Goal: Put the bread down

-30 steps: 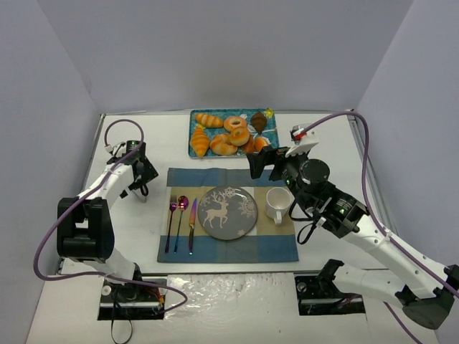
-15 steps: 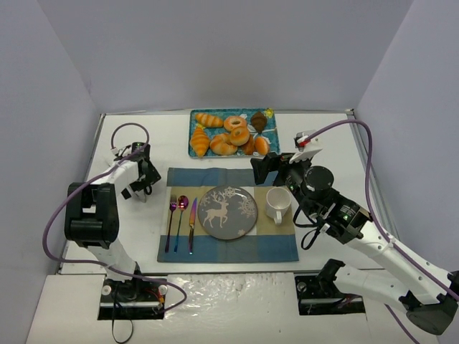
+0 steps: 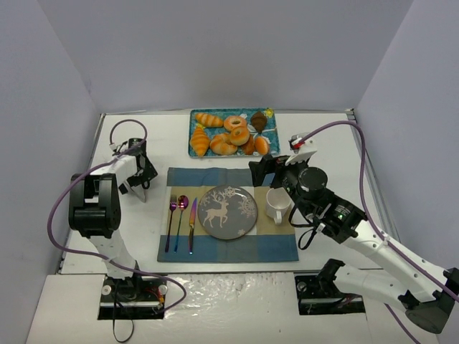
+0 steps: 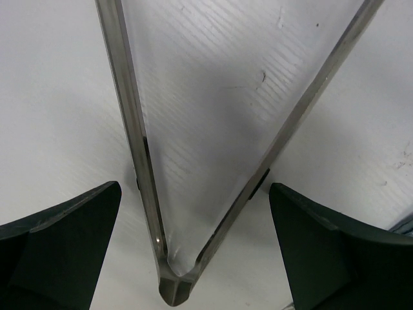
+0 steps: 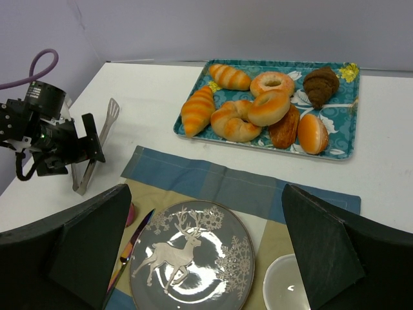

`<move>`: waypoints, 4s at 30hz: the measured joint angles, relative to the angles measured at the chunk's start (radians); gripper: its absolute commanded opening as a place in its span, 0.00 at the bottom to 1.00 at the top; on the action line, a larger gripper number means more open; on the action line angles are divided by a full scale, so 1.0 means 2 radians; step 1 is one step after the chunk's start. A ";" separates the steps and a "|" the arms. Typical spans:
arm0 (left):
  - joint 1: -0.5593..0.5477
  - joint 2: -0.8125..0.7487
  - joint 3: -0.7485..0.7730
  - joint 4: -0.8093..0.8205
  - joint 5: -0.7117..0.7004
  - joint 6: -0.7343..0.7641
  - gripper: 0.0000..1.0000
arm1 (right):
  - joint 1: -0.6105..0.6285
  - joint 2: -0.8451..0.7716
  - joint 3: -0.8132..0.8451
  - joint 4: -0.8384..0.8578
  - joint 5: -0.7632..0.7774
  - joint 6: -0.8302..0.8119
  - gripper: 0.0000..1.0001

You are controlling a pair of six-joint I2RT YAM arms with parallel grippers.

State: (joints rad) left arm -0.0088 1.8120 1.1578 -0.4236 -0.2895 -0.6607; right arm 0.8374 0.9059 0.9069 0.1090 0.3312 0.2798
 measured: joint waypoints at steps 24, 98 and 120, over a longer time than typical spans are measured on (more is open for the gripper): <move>0.044 0.054 0.060 0.044 0.087 0.073 0.97 | -0.005 0.001 -0.024 0.008 -0.004 0.010 1.00; 0.042 0.044 0.060 0.005 0.109 0.073 0.41 | -0.006 -0.008 -0.049 0.022 -0.017 0.052 1.00; 0.006 -0.105 0.056 -0.052 0.056 0.082 0.42 | -0.006 -0.007 -0.049 0.020 -0.017 0.059 1.00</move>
State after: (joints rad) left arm 0.0040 1.6013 1.2690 -0.5281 -0.1784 -0.4966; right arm 0.8253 0.8914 0.8089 0.1499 0.2974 0.3973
